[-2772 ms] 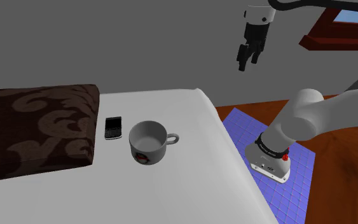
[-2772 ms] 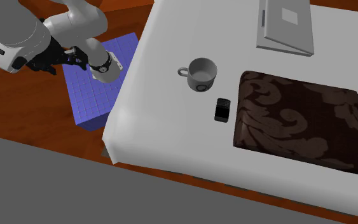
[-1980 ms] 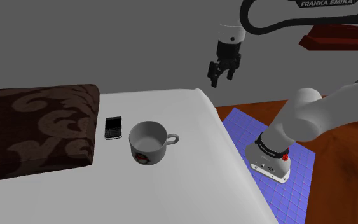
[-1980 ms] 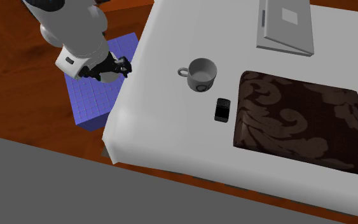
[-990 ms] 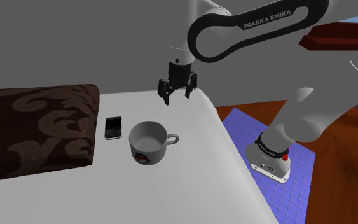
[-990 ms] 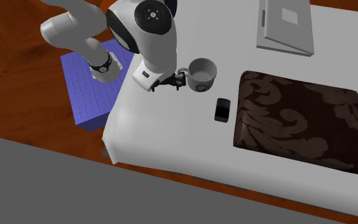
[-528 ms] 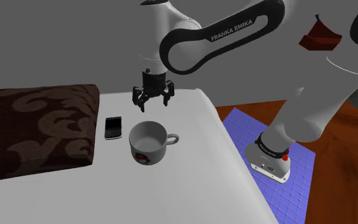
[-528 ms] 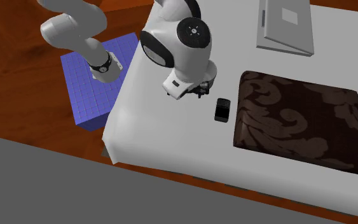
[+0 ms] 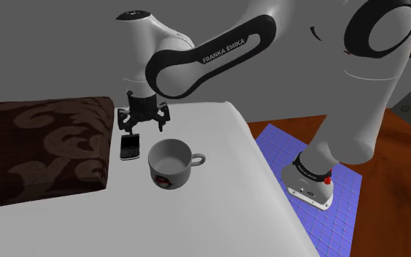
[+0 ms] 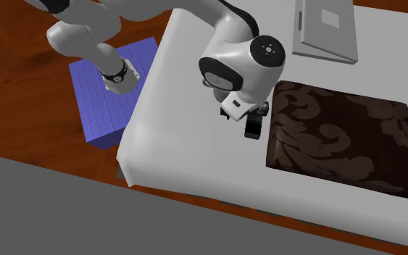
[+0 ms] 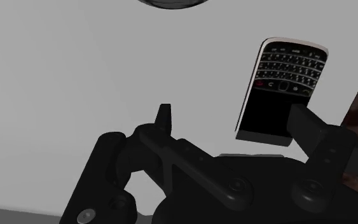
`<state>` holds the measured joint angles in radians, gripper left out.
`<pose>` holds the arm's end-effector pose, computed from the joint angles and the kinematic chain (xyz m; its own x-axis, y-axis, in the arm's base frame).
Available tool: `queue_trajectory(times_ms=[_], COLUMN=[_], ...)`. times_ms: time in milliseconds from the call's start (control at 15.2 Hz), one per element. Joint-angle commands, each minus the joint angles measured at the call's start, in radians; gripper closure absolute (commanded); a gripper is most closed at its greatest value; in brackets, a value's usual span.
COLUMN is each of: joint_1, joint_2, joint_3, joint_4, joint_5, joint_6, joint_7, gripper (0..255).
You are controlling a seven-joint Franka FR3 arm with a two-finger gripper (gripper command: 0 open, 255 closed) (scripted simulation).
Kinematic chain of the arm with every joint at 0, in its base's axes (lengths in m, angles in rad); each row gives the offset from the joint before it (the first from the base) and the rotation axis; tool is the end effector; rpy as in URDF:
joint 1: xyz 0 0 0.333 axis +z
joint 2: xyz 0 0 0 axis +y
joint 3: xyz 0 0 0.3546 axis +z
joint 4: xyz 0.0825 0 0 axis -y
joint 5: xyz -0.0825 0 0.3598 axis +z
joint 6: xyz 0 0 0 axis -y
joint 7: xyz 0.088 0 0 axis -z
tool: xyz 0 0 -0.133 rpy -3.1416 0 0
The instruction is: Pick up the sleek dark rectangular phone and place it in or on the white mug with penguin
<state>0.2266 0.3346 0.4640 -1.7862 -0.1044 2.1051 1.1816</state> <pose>0.5045 0.3746 0.4080 0.8945 -0.4449 -0.0437 -0.4466 -0.8937 -0.0424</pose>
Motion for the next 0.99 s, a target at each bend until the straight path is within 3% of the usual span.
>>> queue_trajectory(times_ms=[0, 198, 660, 924], joint_1=[0.036, 0.082, 0.093, 0.095], joint_2=[0.086, 0.179, 0.226, 0.225], joint_3=[-0.012, -0.03, -0.044, -0.047], joint_4=[0.097, 0.218, 0.186, 0.185], joint_5=[-0.043, -0.08, -0.102, -0.099], joint_6=[-0.007, -0.027, 0.05, 0.05], joint_7=[0.047, 0.088, 0.101, 0.1], gripper=[0, 0, 0, 0])
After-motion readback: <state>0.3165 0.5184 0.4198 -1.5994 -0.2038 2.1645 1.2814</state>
